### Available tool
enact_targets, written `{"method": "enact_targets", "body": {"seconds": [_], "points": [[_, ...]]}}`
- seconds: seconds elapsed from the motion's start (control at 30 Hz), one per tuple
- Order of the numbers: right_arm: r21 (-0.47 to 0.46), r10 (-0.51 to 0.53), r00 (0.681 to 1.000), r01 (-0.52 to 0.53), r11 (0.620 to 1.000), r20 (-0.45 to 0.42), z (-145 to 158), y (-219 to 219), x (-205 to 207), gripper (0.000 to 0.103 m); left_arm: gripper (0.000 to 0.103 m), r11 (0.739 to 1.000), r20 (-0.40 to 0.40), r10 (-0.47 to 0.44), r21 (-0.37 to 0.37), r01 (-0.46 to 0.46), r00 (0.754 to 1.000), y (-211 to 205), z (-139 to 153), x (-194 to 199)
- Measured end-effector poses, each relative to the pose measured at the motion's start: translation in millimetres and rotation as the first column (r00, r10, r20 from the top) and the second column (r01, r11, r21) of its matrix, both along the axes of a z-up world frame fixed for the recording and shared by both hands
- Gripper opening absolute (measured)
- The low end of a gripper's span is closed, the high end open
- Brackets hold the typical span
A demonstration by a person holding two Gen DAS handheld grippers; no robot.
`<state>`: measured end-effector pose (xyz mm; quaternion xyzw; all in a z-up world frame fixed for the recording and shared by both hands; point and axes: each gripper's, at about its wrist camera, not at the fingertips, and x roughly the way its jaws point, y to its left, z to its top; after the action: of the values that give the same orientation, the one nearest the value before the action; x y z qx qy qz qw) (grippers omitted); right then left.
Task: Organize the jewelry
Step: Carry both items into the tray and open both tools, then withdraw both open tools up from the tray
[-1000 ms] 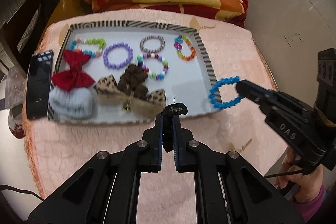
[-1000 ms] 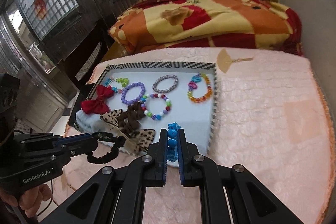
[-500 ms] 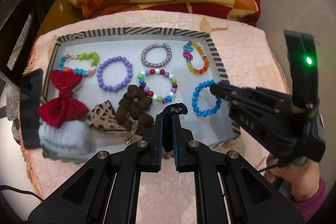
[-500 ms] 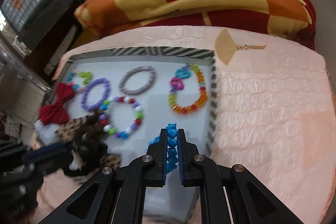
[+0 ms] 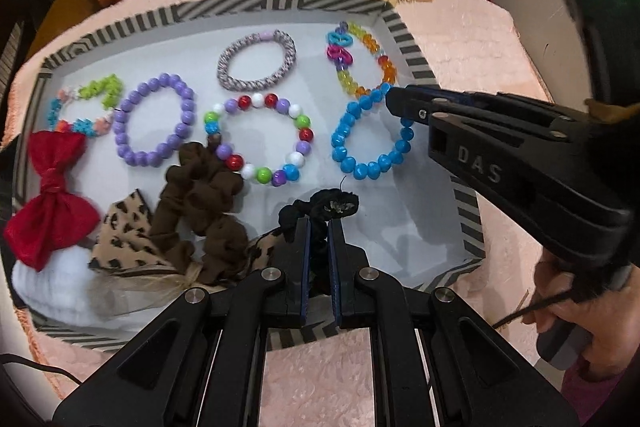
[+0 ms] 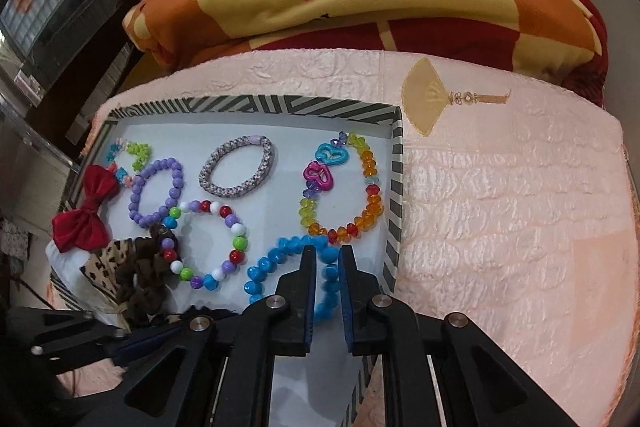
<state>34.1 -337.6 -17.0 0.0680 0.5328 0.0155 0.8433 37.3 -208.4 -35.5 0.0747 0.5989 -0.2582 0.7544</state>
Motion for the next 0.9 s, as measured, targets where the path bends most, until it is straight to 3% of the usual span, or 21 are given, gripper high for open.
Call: {"method": "enact_targets", "body": {"seconds": [0.1, 0.3, 0.4, 0.47, 0.63, 0.9], "points": [[0.021, -0.018, 1.0, 0.018, 1.0, 0.014, 6.2, -3.8, -5.4, 0.027, 0.007, 1.0, -0.014, 0.001, -0.006, -0.001, 1.0, -3.6, -6.4, 1.0], [0.065, -0.054, 0.997, 0.05, 0.997, 0.062, 25.5, -10.5, -21.6, 0.027, 0.01, 0.999, -0.018, 0.027, -0.018, -0.027, 0.999, -0.9, -8.8, 0.5], [0.083, -0.077, 0.994, 0.07, 0.994, 0.077, 30.9, -10.2, -28.0, 0.028, 0.027, 0.999, -0.009, 0.024, -0.025, -0.024, 1.0, 7.5, -5.0, -5.4], [0.09, -0.087, 0.993, 0.079, 0.993, 0.085, 33.3, -10.3, -32.9, 0.029, 0.044, 0.999, 0.0, 0.032, -0.039, -0.032, 0.999, 13.2, -1.0, -9.0], [0.118, -0.129, 0.986, 0.117, 0.986, 0.101, 37.2, -15.3, -47.9, 0.033, 0.047, 0.998, 0.002, 0.047, -0.045, -0.047, 0.999, 20.4, 6.1, -13.4], [0.136, -0.166, 0.978, 0.149, 0.979, 0.13, 44.6, -8.2, -69.5, 0.041, 0.049, 0.996, 0.079, 0.09, -0.016, -0.089, 0.993, 40.6, 30.2, -23.8]]}}
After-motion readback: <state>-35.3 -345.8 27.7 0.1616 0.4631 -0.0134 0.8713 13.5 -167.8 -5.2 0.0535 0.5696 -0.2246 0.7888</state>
